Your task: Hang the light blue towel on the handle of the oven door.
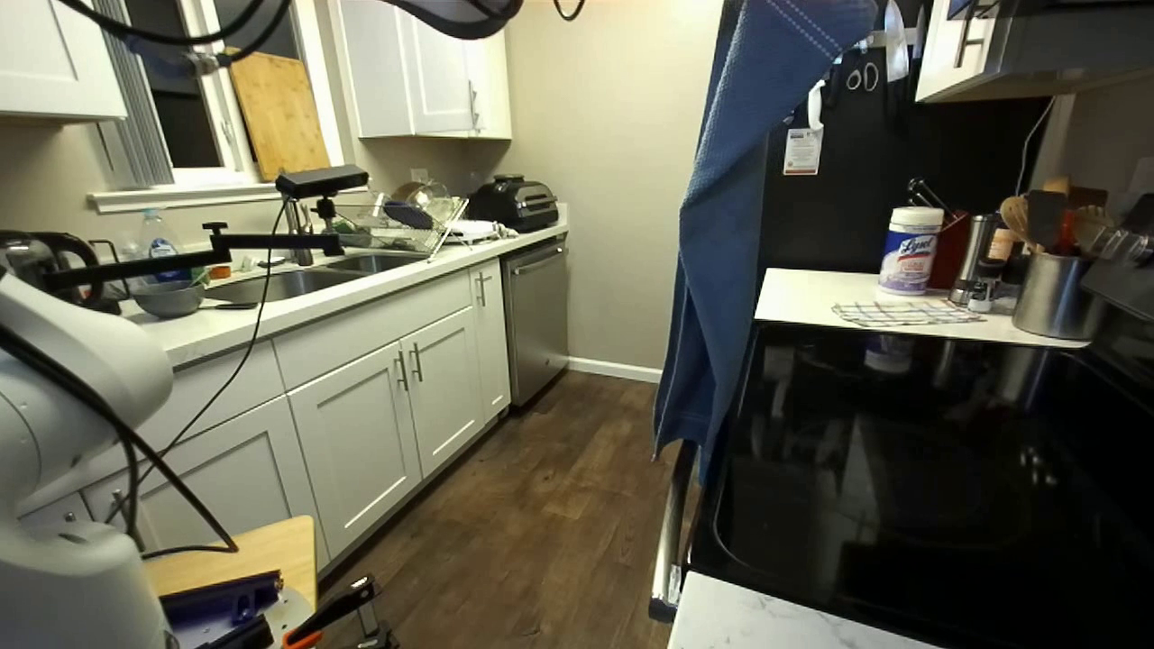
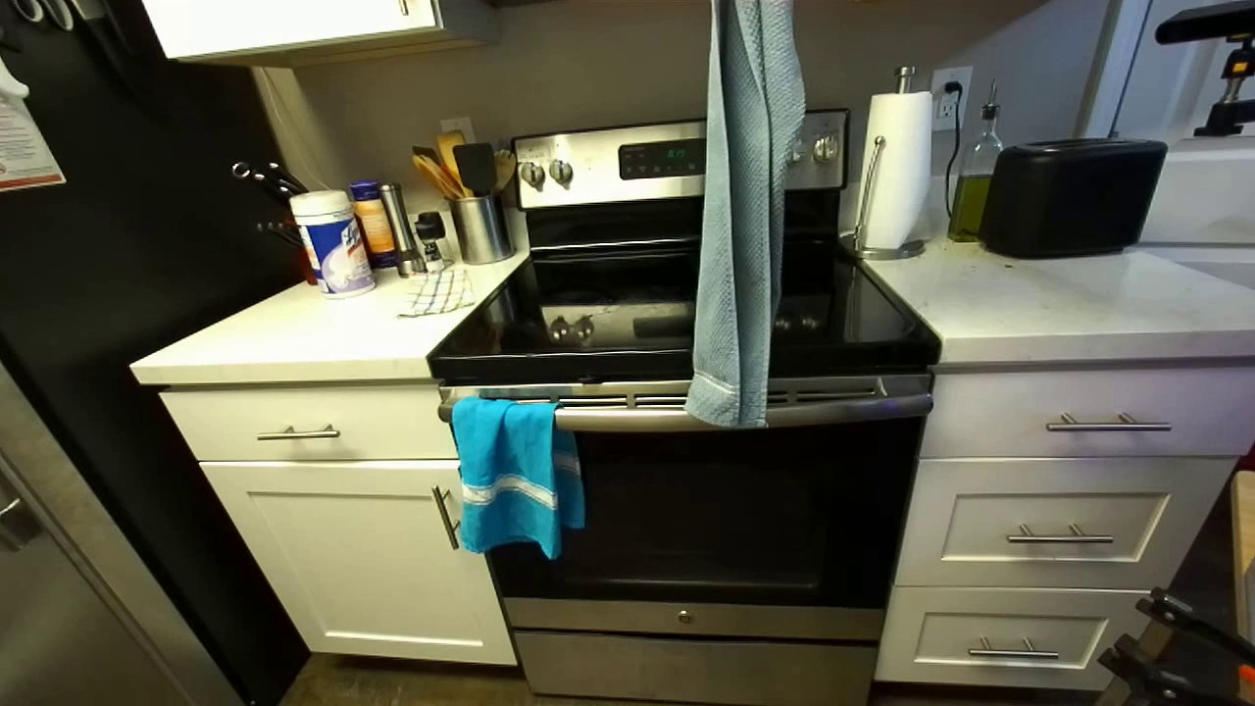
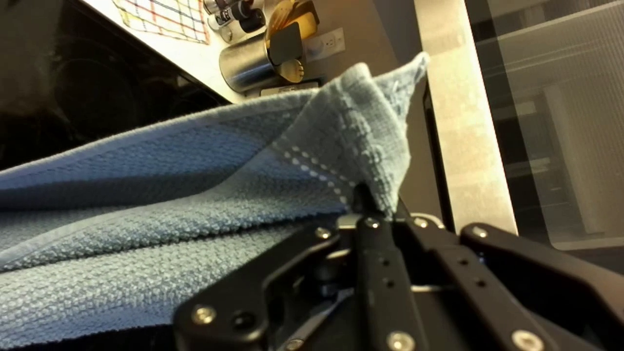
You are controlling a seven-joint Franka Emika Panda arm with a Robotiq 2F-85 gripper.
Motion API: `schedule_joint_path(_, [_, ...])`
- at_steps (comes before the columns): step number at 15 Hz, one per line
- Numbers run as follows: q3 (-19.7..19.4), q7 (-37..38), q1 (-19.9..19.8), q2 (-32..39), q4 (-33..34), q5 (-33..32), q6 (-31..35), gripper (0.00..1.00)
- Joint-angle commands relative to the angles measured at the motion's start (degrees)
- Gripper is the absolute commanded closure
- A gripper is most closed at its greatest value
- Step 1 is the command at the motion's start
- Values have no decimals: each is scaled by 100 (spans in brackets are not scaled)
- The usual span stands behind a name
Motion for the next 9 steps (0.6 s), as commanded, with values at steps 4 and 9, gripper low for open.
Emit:
schedule_joint_path(4, [342, -87, 103, 339, 490, 44, -524, 99])
schedule_joint_path(9, [503, 911, -349, 460, 1191, 31, -1039, 99])
